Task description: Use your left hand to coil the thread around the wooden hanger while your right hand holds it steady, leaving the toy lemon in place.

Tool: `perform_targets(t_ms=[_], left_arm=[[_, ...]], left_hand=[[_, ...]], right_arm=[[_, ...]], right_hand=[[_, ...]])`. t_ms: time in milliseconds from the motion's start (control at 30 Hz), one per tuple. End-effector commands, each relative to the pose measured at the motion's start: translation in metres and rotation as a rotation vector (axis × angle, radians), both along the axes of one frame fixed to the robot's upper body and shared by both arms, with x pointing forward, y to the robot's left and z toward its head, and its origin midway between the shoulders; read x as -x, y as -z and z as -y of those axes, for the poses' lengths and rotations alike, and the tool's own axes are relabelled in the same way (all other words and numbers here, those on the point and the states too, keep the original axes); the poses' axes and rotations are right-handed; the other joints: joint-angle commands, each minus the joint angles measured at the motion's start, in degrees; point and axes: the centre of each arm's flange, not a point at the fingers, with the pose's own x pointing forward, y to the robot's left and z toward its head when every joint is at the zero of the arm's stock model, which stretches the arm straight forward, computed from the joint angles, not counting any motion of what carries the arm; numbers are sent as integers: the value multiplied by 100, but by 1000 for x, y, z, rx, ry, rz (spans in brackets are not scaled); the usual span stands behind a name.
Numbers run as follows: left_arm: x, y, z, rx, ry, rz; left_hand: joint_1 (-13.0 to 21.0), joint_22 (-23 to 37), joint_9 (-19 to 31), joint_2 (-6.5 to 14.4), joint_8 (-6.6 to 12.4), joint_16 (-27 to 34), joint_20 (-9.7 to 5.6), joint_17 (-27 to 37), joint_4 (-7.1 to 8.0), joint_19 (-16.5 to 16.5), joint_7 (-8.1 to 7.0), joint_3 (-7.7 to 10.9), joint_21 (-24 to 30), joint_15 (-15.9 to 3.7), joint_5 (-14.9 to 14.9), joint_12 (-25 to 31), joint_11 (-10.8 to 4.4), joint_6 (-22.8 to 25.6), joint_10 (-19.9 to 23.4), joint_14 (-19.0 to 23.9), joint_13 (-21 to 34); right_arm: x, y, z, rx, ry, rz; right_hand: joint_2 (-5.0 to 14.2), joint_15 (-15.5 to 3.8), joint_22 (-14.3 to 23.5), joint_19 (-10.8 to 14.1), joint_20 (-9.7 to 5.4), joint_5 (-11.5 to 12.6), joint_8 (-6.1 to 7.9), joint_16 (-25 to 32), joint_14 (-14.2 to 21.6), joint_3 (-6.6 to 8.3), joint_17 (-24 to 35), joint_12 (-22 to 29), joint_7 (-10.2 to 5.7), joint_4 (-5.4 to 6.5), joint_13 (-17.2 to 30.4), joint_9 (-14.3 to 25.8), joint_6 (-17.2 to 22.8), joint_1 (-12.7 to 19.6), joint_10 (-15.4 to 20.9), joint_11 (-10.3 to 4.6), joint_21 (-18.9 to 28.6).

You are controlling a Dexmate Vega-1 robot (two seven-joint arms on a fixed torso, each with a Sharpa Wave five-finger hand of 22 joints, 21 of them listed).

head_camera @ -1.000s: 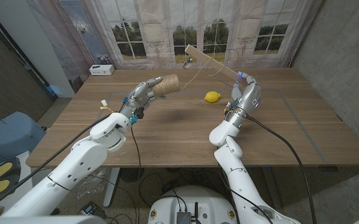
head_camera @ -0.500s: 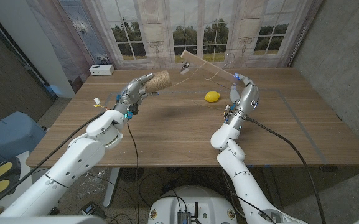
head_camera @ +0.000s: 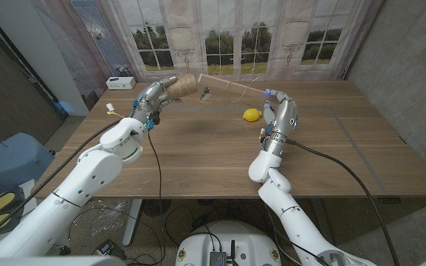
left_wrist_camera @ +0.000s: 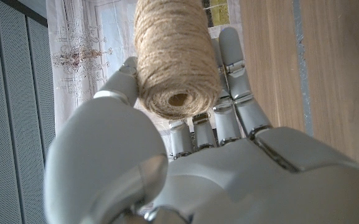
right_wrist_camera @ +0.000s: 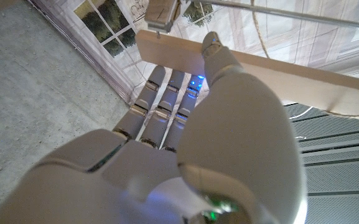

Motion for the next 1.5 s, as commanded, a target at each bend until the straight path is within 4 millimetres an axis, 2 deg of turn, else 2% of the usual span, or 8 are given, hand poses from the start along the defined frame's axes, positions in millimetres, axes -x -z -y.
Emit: perform_targets(t_ms=[33,333,833,1200,1500], left_arm=[[-8,-32,-3,-48,-22,21],[-16,-59,2,-111,-18,41],[-20,-98,25,-212,39,99],[-9,-113,49,-289,120,161],[1,-114,61,-325,185,187]], left_hand=[[993,19,30,1035,-3,-2,-816,19,74,61,6,236,51,-1825,36,27,-860,43,904,1357,975],[994,18,32,1033,-11,-27,-813,29,69,60,12,242,53,-1826,37,33,-861,54,902,1356,989],[988,18,38,1036,-22,-51,-810,44,72,64,16,243,58,-1827,37,30,-857,60,898,1372,994],[978,17,51,1038,-34,-79,-812,60,75,65,15,244,61,-1824,38,24,-862,49,904,1374,991],[972,16,58,1041,-41,-97,-811,72,75,64,19,246,62,-1827,38,23,-856,53,901,1385,1000]], right_arm=[[7,-3,-20,120,-33,44],[5,-7,-34,195,-37,37],[-16,-5,-47,283,9,-80],[-35,-4,-48,309,35,-211],[-45,-7,-51,312,63,-299]], right_hand=[[410,-857,8,11,-47,39,27,18,80,50,30,581,97,12,426,21,147,280,522,-139,39],[403,-870,6,9,-50,41,28,8,106,48,40,580,73,5,426,22,143,291,514,-156,62],[389,-874,1,14,-63,44,39,-25,136,40,45,573,56,7,408,21,154,286,516,-167,105],[385,-871,-2,9,-61,46,35,-49,145,35,51,576,29,6,423,22,136,288,502,-189,131],[383,-872,-3,-7,-56,44,30,-48,159,23,67,571,25,12,423,23,116,279,491,-194,142]])
